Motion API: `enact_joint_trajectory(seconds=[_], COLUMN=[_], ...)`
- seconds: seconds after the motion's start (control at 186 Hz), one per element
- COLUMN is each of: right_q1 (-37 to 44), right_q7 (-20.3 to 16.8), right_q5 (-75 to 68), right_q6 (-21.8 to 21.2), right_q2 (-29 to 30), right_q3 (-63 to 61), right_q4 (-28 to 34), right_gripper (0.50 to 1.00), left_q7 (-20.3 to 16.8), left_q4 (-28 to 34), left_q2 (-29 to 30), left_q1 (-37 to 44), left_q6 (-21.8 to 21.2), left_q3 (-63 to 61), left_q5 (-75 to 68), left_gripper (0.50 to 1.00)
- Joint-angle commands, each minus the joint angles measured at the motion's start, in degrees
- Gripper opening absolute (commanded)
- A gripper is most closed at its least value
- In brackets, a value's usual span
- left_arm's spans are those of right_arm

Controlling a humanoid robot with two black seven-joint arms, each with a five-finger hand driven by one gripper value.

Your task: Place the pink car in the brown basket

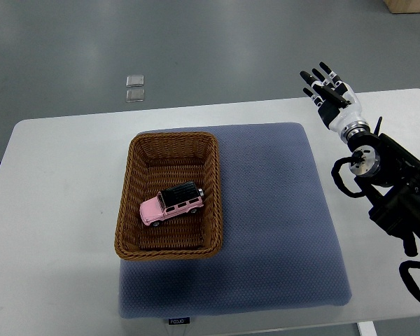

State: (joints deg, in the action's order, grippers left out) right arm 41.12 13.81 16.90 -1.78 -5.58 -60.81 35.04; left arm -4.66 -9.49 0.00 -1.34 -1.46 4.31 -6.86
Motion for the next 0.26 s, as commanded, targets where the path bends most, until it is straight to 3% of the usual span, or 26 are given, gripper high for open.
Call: enact_joint_trajectory(seconds=[0.0,0.258], right_q1=[-0.1,0.2], right_q7=[0.1,2.4], right_q5=[0.0,-0.1], right_q6=[0.1,3.0], right_q2=[0.3,0.4], right_q3=[-0.1,-0.3], right_q4=[-0.1,-0.1], right_gripper=[0.905,0.907], left_q7=[0.0,0.0], left_q4=[0.0,-0.1], left_q2=[0.0,0.0], left_q1=[0.0,0.0], left_q6=[0.1,0.1], left_q3=[0.0,0.0], left_q5=[0.0,0.0], left_gripper=[1.000,1.000])
